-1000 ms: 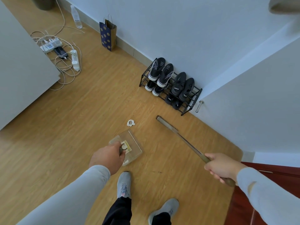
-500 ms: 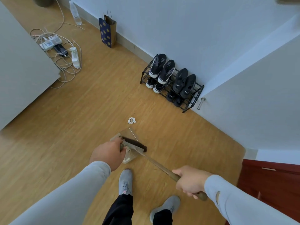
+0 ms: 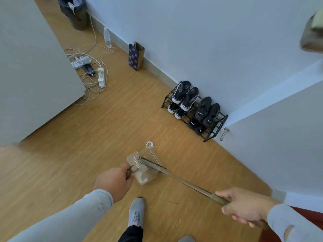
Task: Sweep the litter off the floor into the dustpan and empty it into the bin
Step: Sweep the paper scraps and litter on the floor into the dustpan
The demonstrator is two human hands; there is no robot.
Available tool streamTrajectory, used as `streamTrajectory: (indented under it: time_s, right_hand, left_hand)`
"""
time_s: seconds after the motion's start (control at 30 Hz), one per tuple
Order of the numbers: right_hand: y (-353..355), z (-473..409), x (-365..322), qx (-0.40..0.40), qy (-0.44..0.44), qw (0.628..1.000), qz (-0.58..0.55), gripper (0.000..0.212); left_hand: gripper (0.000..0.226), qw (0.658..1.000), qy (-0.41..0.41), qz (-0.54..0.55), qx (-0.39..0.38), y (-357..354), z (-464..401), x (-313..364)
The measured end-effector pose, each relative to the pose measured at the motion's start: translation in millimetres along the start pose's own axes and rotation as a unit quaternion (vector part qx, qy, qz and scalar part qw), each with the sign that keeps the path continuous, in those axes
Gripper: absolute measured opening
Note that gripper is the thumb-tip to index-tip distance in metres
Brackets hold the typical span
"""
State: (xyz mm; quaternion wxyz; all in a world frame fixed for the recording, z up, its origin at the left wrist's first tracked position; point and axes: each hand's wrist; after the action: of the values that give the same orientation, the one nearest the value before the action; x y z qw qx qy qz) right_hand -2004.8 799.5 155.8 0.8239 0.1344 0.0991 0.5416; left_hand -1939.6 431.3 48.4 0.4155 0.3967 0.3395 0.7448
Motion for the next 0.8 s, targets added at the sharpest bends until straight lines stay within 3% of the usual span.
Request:
streamTrajectory:
  time_s: [0.43, 0.8]
  right_hand:
    - [30.1, 21.6, -5.4, 0.066, 0.022, 0.995, -0.071, 0.074]
    - [-21.7, -88.5, -88.7, 0.151, 0.023, 0.975, -0.163, 0.065]
  left_hand:
    - [0.023, 0.997, 0.067, 0.008, 0.042, 23.0, 9.3, -24.8]
    - [0.024, 0.998, 0.068, 0.001, -0.004, 3.2, -57.2, -24.6]
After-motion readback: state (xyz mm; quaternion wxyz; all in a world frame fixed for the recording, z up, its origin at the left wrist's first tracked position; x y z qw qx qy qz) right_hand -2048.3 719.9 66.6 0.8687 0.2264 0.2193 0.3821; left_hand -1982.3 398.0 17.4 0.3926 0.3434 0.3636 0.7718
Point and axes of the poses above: each hand's wrist, its own z-axis away from the middle knuckle, its own y-axis out of the back of the hand, x = y × z, and after that the axes turned 7 degrees about x, right-handed
